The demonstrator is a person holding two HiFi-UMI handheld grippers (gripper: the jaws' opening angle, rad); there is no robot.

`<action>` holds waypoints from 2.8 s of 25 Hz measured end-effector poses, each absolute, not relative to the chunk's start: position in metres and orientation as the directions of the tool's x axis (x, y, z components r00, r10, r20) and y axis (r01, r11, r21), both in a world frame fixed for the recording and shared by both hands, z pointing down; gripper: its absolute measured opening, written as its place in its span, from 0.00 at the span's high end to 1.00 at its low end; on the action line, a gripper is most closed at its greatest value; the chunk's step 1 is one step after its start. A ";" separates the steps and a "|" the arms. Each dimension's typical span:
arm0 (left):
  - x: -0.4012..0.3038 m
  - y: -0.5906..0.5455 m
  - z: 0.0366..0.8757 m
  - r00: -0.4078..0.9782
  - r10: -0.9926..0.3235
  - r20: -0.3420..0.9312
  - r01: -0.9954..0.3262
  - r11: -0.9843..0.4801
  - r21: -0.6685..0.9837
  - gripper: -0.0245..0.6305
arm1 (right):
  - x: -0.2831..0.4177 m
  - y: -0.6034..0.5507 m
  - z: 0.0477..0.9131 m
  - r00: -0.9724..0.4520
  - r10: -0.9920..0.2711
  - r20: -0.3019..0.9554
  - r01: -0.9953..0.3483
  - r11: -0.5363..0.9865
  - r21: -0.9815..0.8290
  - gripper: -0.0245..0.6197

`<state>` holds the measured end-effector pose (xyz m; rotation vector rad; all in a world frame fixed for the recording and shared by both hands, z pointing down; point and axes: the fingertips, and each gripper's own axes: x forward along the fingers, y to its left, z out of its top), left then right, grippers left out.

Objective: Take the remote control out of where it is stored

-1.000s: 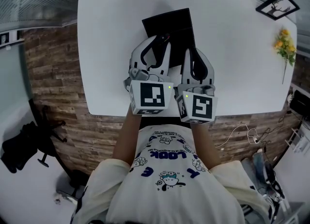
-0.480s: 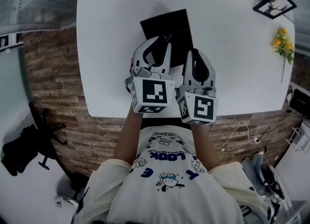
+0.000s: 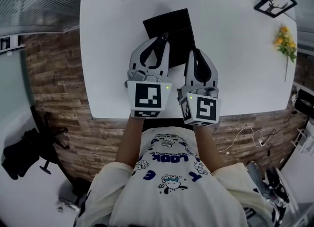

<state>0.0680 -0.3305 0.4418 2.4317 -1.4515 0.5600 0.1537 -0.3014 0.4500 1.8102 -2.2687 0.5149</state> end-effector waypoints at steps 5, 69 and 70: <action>0.064 -0.323 0.418 0.432 -0.807 0.402 -0.888 -0.460 0.031 0.86 | 0.149 -0.296 0.436 -0.238 -0.911 0.337 -0.969 0.198 -0.147 0.89; -0.045 -0.227 0.340 0.142 -0.957 0.253 -0.989 -0.148 -0.004 0.86 | 0.052 -0.247 0.350 -0.464 -0.865 0.192 -0.886 0.449 -0.120 0.89; -0.045 -0.228 0.339 0.143 -0.957 0.252 -0.989 -0.148 -0.004 0.86 | 0.052 -0.247 0.349 -0.464 -0.865 0.192 -0.886 0.449 -0.120 0.89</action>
